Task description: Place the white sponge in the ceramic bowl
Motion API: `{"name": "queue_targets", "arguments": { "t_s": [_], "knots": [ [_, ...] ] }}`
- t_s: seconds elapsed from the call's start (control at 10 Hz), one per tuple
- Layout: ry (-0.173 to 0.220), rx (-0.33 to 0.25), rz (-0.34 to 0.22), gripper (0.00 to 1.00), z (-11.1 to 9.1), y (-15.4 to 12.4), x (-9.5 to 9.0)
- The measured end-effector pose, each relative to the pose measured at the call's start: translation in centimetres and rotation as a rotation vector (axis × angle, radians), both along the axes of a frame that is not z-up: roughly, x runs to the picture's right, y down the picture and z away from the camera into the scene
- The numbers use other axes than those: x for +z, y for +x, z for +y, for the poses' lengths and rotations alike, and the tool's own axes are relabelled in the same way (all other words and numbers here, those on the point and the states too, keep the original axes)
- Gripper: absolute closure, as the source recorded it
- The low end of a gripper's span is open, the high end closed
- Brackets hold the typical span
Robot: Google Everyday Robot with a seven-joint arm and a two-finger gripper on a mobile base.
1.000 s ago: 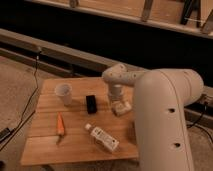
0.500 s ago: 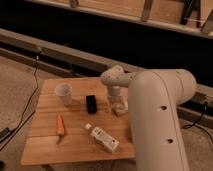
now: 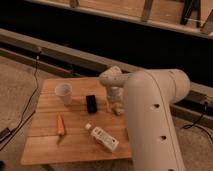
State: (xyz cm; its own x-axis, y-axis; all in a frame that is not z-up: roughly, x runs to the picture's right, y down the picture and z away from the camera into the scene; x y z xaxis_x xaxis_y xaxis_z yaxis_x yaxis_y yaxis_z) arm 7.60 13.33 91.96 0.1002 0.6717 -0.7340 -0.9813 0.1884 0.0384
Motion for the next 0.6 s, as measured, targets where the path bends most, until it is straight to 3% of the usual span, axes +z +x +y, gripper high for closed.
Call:
{"name": "queue_targets", "arguments": {
  "t_s": [0.3,0.6],
  "knots": [
    [0.013,0.009,-0.012,0.97,-0.37,-0.31,-0.21],
    [0.03,0.011,-0.035,1.0,-1.07,-1.03,-0.75]
  ]
}}
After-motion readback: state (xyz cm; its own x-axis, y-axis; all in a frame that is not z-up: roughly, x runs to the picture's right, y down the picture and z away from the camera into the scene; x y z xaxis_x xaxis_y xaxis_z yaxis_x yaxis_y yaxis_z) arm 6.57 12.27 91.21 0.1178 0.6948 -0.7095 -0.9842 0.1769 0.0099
